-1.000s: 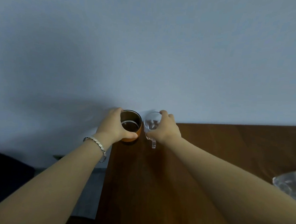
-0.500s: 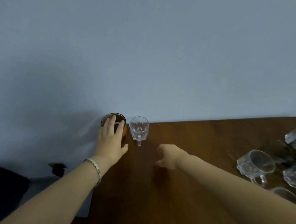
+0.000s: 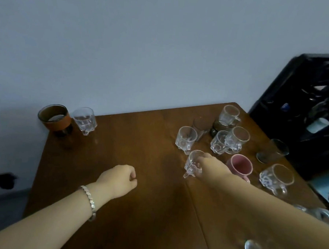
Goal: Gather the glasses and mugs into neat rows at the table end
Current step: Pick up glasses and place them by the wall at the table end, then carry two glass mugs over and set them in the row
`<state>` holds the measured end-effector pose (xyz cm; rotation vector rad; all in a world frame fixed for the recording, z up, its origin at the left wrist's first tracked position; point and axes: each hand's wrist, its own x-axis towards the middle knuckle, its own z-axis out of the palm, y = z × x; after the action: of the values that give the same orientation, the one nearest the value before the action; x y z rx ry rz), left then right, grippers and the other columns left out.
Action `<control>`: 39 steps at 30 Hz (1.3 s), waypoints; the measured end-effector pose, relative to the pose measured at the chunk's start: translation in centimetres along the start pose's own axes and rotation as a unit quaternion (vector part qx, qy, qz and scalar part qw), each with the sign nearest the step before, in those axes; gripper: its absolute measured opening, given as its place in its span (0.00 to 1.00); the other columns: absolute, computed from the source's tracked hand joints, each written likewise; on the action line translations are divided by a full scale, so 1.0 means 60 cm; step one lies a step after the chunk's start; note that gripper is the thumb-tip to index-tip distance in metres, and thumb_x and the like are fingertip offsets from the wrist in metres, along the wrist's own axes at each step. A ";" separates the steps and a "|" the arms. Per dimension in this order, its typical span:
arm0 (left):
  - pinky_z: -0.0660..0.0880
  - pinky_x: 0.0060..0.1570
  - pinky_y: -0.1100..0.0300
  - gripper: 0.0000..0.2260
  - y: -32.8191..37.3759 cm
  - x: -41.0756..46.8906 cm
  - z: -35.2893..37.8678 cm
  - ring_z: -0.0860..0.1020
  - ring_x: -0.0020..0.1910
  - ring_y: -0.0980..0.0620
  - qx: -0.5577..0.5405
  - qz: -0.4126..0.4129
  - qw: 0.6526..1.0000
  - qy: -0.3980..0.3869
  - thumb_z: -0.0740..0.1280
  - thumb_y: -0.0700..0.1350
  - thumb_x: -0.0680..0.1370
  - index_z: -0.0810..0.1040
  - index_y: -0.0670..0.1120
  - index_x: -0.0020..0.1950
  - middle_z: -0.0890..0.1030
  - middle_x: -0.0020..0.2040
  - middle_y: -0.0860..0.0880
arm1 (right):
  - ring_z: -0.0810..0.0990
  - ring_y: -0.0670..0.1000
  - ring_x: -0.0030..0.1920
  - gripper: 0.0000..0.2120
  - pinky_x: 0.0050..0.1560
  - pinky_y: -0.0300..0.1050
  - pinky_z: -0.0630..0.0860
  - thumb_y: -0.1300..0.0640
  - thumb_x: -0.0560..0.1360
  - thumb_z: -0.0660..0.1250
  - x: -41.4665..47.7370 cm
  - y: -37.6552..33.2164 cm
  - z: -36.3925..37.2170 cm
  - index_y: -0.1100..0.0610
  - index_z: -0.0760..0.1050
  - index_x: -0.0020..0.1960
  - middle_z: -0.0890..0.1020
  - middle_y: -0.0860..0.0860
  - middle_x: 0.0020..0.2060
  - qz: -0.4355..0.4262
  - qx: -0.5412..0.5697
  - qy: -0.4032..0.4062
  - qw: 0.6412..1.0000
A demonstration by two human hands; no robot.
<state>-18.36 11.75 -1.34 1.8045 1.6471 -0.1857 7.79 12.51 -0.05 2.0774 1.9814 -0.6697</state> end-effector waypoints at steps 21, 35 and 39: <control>0.76 0.58 0.53 0.29 0.229 0.124 0.064 0.75 0.63 0.47 -0.136 -0.088 0.978 0.132 0.69 0.49 0.75 0.63 0.48 0.73 0.72 0.68 0.48 | 0.79 0.53 0.57 0.43 0.55 0.48 0.79 0.47 0.63 0.76 0.099 0.161 -0.007 0.53 0.58 0.71 0.75 0.53 0.62 -0.051 0.215 0.036 0.975; 0.77 0.54 0.55 0.38 0.258 0.331 0.052 0.74 0.63 0.48 -0.114 -0.049 0.974 0.188 0.76 0.54 0.66 0.64 0.47 0.72 0.70 0.67 0.50 | 0.75 0.49 0.62 0.45 0.58 0.41 0.76 0.48 0.64 0.76 0.152 0.191 -0.074 0.49 0.55 0.73 0.72 0.50 0.66 -0.086 0.197 0.024 0.976; 0.77 0.58 0.55 0.38 0.147 0.310 -0.010 0.75 0.62 0.50 -0.109 -0.064 0.966 0.226 0.77 0.53 0.66 0.65 0.47 0.71 0.70 0.67 0.50 | 0.75 0.47 0.61 0.45 0.59 0.40 0.75 0.46 0.63 0.77 0.180 0.103 -0.075 0.48 0.55 0.72 0.73 0.47 0.64 -0.128 0.175 0.010 0.976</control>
<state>-6.89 27.76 -7.35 1.6510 2.0080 0.3658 14.72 23.60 -1.94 2.0248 2.3080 -1.1248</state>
